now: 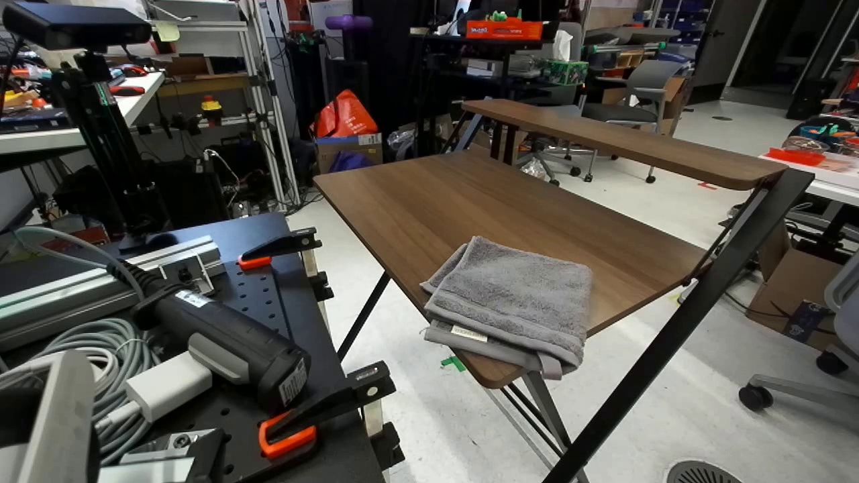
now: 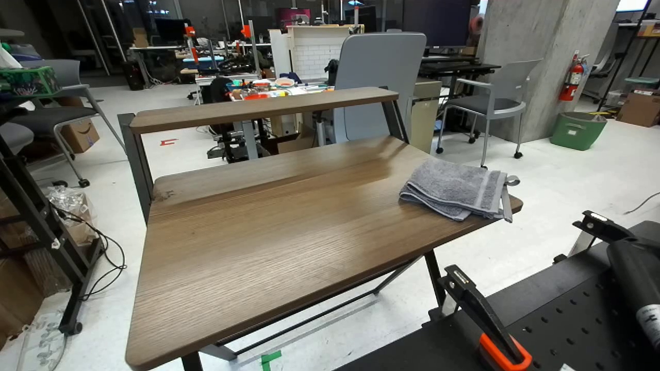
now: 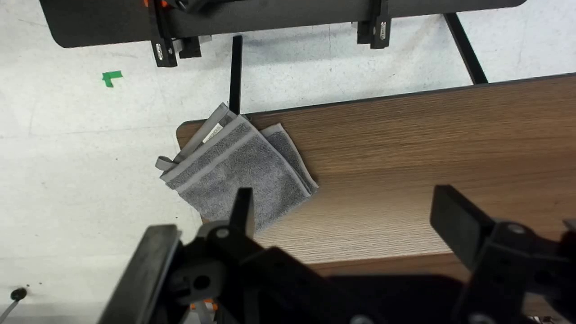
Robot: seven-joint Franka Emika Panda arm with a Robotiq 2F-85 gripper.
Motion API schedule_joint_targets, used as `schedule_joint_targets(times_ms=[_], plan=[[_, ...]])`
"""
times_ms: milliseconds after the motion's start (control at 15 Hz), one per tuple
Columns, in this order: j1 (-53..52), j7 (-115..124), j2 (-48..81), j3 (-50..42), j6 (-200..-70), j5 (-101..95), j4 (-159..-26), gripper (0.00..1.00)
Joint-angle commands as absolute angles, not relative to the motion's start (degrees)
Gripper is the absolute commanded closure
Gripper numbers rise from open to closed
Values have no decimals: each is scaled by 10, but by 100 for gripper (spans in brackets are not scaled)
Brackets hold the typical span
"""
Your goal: Move the towel to the left
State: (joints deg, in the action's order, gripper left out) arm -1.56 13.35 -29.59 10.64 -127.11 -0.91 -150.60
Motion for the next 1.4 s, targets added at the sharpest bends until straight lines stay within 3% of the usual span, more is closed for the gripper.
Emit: schedule_joint_targets(times_ms=[0, 1333], plan=[[-13, 140, -268, 97, -1282, -19, -1494, 0], [8, 165, 246, -14, -1335, -14, -1199, 0]])
